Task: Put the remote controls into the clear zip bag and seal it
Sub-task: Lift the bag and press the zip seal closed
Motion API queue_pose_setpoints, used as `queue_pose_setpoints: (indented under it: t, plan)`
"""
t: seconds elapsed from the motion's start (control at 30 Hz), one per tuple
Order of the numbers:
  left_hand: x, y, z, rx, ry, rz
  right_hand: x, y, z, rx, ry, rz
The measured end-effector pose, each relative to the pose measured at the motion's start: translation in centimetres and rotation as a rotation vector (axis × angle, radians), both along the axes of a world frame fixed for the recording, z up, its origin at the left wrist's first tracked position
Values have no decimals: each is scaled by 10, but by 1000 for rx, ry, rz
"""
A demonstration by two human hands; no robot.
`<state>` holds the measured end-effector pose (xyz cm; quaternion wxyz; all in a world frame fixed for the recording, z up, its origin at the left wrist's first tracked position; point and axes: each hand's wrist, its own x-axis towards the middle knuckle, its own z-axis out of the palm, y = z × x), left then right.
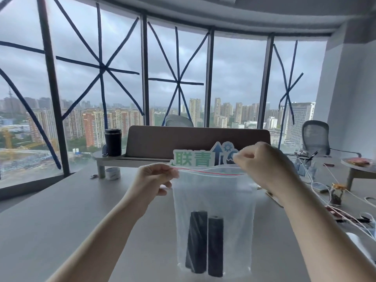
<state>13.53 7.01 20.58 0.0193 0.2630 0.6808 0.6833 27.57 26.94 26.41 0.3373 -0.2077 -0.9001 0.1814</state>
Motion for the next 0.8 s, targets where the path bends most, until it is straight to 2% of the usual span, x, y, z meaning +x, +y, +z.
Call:
queue_pose_setpoints:
  t: [0.1,0.17,0.33,0.57,0.8]
  plan:
    - [13,17,7,-62,40,-45,-4,-21,6,52,-139,228]
    - [18,25,11,-78,69,-34,-13,-32,3,73,-184,289]
    - [19,33,16,-130,194,28,-35,-27,-4,92,-130,285]
    - [16,34,20,-142,267,85,-45,-22,-10,-19,-67,394]
    - [12,36,16,-164,298,119,-47,-28,-14,26,-30,367]
